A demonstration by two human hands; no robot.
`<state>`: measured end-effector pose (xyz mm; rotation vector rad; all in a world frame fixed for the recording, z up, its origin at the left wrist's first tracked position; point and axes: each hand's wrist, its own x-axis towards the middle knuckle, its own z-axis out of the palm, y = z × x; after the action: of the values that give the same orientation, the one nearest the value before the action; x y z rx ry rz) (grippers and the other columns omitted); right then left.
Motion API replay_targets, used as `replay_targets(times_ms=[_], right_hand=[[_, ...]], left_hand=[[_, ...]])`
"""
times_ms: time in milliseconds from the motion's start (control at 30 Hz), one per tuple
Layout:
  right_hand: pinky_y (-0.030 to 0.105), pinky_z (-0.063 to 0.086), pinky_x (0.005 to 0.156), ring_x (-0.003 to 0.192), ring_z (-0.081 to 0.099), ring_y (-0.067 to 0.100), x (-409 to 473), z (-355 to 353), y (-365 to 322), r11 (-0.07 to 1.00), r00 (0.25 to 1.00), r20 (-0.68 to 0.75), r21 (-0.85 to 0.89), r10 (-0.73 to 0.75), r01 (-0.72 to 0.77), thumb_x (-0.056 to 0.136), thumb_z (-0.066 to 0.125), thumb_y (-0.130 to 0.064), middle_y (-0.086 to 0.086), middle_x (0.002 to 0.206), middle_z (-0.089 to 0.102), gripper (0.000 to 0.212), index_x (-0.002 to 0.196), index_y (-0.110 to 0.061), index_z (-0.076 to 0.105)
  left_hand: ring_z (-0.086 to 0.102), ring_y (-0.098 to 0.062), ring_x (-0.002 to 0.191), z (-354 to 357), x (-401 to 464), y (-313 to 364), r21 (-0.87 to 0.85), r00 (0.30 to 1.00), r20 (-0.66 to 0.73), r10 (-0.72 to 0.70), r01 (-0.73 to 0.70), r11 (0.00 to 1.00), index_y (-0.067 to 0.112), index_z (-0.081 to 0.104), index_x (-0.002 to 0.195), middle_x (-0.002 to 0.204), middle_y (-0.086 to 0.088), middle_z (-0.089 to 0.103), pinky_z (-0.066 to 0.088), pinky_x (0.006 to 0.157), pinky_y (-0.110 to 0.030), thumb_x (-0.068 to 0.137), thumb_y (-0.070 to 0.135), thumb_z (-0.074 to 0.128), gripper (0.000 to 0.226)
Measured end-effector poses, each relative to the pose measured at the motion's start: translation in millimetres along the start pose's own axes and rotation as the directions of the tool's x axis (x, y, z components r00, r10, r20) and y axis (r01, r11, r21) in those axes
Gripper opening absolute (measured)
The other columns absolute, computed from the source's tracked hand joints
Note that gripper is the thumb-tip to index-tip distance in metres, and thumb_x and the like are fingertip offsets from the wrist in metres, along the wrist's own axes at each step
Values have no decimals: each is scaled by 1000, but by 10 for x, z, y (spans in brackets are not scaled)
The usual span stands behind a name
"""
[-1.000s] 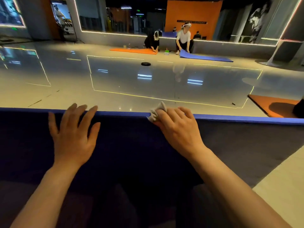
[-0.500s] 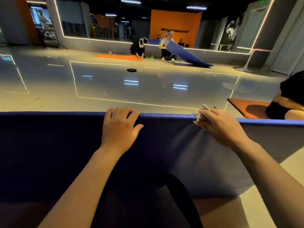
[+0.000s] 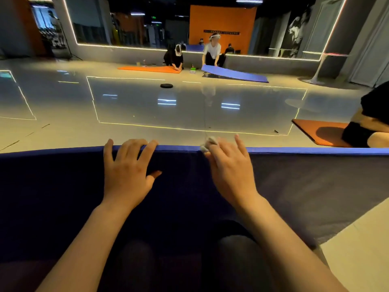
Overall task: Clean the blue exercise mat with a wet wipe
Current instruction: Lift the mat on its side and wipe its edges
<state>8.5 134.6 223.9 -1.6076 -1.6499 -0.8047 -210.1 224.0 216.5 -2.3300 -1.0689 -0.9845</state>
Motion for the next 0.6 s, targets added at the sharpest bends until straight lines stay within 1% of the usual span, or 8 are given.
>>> replay_targets(times_ms=[67, 100, 200, 300, 367, 467, 533, 600], right_hand=[[47, 21, 117, 111, 61, 22, 50, 132, -289, 997, 998, 2, -37, -62, 62, 99, 41, -21, 2, 111, 67, 28, 106, -13, 67], [50, 22, 116, 114, 61, 23, 79, 134, -277, 993, 997, 2, -89, -83, 82, 99, 41, -22, 2, 113, 68, 30, 107, -13, 68], [51, 30, 111, 109, 65, 26, 26, -91, 228, 966, 994, -20, -240, -106, 98, 105, 36, -25, 6, 107, 71, 35, 102, -13, 69], [49, 37, 103, 106, 64, 32, -221, -564, 1093, 915, 999, 28, -404, 42, -27, 107, 32, -30, 12, 104, 71, 42, 99, -10, 68], [53, 34, 105, 111, 61, 35, -383, -884, 1530, 862, 978, 72, -488, 197, -138, 105, 30, -33, 16, 107, 70, 45, 103, -8, 67], [52, 23, 113, 115, 58, 36, -465, -926, 1671, 865, 951, 12, -419, 310, -277, 103, 31, -31, 17, 116, 67, 43, 108, -6, 66], [46, 21, 115, 112, 59, 34, -398, -745, 1498, 902, 954, -42, -316, 297, -295, 103, 33, -27, 15, 116, 67, 40, 107, -5, 66], [43, 27, 112, 107, 62, 31, -274, -478, 1178, 947, 971, -94, -218, 222, -237, 102, 40, -22, 12, 113, 68, 31, 101, -6, 67]], left_hand=[[56, -40, 111, -6, -3, -44, -6, 1000, -11, 15, -15, 1000, 16, 46, 130, 119, -17, 58, 26, 104, -69, 63, 27, 88, 80], [56, -40, 111, -12, -7, -62, -7, 1000, -16, 24, -24, 1000, 16, 46, 130, 119, -17, 58, 26, 104, -69, 64, 28, 88, 79], [56, -38, 111, -11, -29, -90, -8, 999, -25, 32, -32, 999, 15, 49, 131, 120, -15, 58, 23, 107, -67, 66, 31, 86, 76], [56, -37, 110, 28, 4, -87, -33, 1000, -28, 8, -9, 999, 13, 53, 130, 119, -15, 59, 22, 107, -67, 65, 29, 88, 76], [56, -38, 110, 68, 48, -83, -47, 1000, -27, -3, 2, 999, 11, 55, 129, 118, -15, 60, 21, 107, -67, 64, 27, 89, 75], [54, -38, 111, 123, 90, -64, -56, 999, -31, -20, 18, 998, 10, 56, 129, 118, -16, 59, 19, 108, -67, 63, 25, 89, 75], [54, -39, 111, 141, 127, -42, -65, 1000, -20, -22, 20, 998, 11, 55, 129, 118, -17, 59, 18, 108, -67, 63, 24, 89, 75], [54, -40, 112, 149, 156, -35, -79, 1000, -2, -21, 21, 997, 12, 54, 129, 119, -17, 59, 18, 107, -68, 63, 23, 89, 76]])
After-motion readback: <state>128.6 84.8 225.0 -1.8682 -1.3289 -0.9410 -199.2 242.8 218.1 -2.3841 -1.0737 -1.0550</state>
